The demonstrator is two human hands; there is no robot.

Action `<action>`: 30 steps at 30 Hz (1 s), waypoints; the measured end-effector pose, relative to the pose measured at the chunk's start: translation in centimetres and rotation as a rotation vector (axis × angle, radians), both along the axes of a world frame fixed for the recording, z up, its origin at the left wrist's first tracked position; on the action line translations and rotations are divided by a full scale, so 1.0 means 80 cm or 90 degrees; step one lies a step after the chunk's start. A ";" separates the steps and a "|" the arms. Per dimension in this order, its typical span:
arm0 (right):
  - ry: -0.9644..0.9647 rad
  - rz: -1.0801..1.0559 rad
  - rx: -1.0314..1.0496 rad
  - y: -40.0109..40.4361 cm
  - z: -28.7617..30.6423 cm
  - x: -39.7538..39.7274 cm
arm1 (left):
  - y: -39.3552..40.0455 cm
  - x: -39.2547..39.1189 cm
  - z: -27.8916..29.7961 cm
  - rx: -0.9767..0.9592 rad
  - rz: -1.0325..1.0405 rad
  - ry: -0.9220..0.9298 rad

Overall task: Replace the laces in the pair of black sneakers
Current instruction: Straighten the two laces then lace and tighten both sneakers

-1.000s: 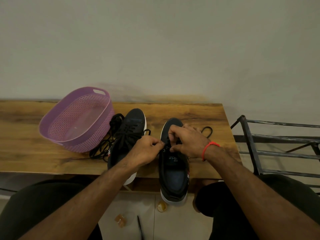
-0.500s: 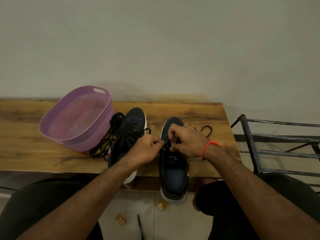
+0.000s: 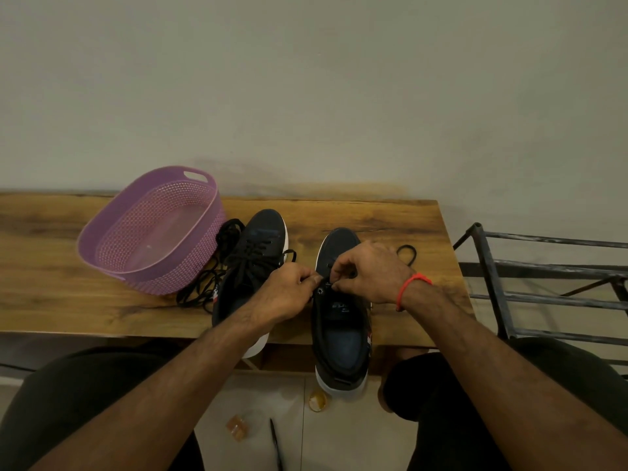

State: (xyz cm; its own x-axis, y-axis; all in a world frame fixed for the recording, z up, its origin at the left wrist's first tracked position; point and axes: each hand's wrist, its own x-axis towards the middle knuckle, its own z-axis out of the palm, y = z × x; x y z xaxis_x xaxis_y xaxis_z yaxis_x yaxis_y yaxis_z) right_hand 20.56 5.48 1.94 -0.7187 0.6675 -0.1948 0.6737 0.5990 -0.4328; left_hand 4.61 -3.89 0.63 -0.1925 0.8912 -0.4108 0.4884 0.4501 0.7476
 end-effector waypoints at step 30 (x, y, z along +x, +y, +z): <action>0.025 0.020 -0.045 -0.004 -0.016 -0.005 | -0.008 -0.020 0.052 0.647 0.111 0.250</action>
